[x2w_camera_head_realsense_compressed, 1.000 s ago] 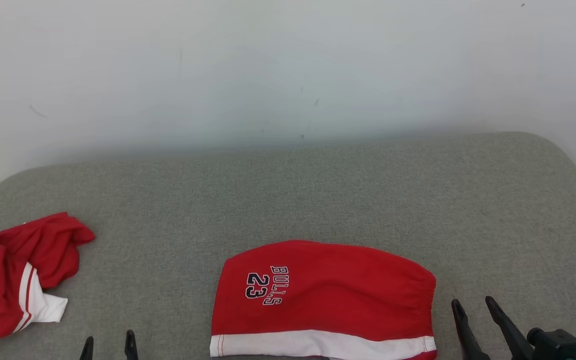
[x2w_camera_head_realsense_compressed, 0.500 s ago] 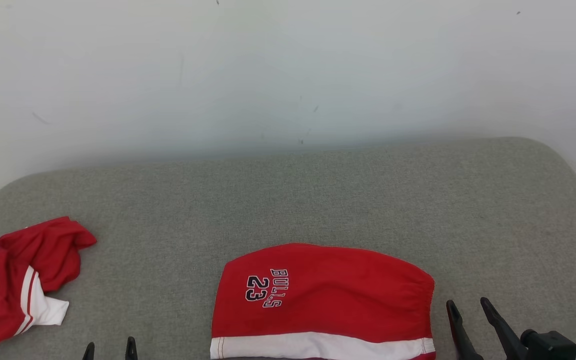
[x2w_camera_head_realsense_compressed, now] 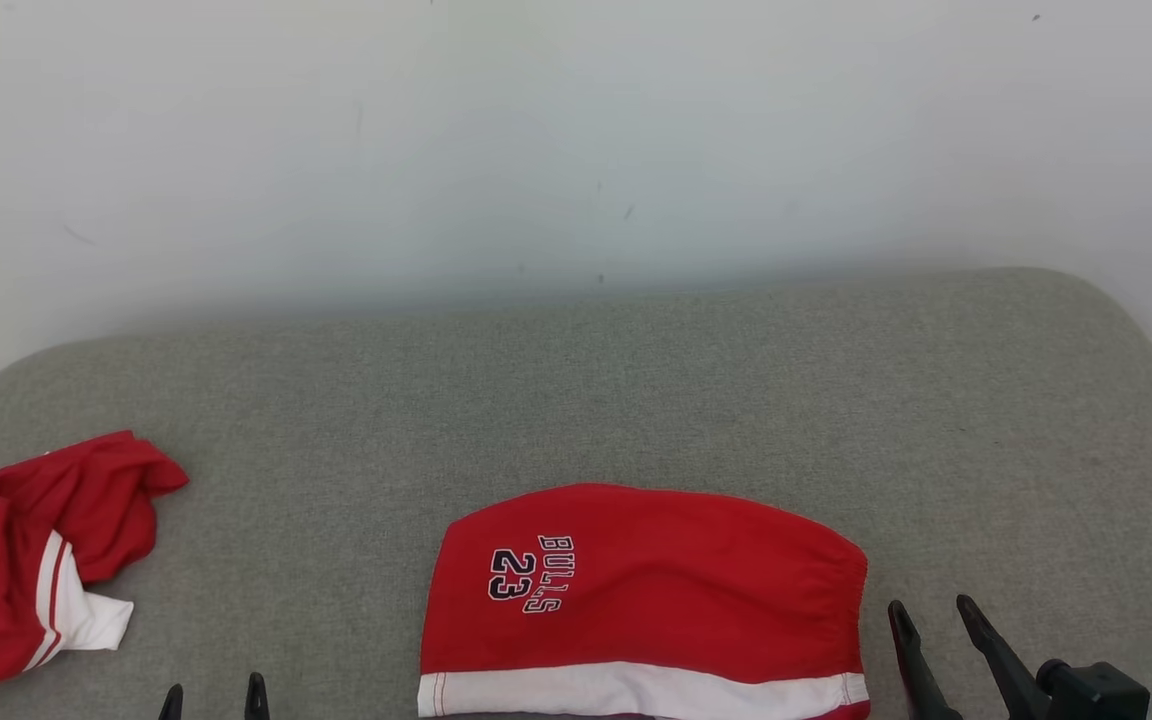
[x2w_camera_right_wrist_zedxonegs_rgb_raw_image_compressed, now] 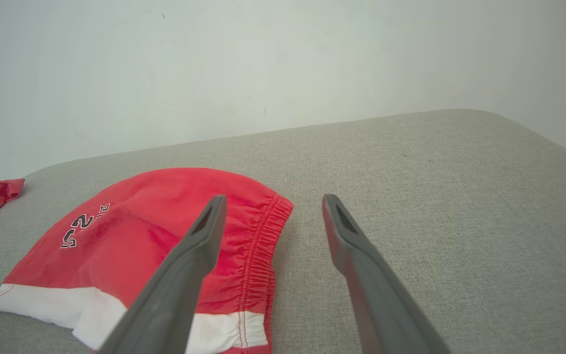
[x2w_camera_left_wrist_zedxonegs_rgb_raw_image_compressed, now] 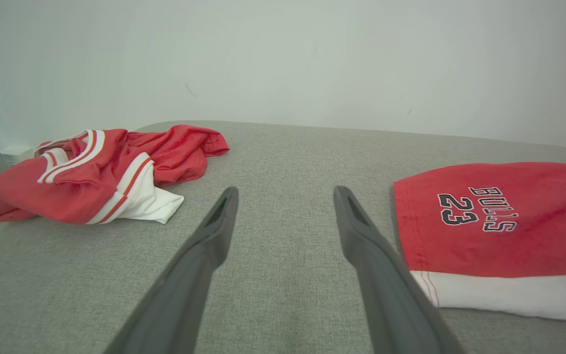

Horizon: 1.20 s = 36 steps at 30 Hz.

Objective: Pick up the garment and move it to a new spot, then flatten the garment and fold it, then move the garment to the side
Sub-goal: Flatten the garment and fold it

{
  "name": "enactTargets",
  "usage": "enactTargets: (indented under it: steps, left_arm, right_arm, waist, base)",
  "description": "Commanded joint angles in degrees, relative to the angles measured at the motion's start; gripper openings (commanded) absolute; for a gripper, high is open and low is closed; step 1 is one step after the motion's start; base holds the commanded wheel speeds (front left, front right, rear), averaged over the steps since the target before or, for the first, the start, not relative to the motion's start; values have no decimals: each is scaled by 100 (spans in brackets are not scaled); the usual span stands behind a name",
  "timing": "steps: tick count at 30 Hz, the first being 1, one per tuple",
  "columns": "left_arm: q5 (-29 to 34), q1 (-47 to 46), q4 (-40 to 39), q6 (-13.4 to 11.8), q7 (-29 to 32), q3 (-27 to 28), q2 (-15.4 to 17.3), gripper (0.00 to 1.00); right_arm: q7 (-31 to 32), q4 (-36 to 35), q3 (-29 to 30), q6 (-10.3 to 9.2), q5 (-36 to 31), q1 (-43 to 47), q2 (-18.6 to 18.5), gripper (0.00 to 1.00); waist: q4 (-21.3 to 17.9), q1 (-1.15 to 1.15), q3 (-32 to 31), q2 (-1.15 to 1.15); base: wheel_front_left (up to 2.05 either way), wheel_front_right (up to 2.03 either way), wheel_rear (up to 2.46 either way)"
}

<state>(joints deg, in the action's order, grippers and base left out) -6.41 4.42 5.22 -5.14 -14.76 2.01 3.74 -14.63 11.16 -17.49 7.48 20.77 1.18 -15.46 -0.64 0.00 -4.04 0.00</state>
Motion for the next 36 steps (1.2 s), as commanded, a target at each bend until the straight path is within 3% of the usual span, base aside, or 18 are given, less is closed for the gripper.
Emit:
enactTargets:
  steps: [1, 21, 31, 36]
  left_arm:
    - [85, 70, -19, -26, -44, 11, 7, 100]
    - [4, 58, 23, 29, -45, 70, -11, 100]
    - [-225, 55, 361, 771, -44, -411, 33, 100]
    - [-399, -192, 780, 1003, -44, -586, 16, 100]
  right_arm:
    - [5, 10, 0, 3, -23, 49, 23, 100]
    - [5, 27, 16, 3, -69, 51, 48, 100]
    - [341, -155, -362, 3, 166, 73, -237, 100]
    - [686, -212, -628, 3, 398, 120, -461, 100]
  waist:
    - [-10, 0, 0, 0]
    - [11, 0, -4, 0]
    - [34, 0, -28, 0]
    - [47, 0, 30, 0]
  base:
    - [0, 0, 0]
    - [0, 0, 0]
    - [0, 0, 0]
    - [0, 0, 0]
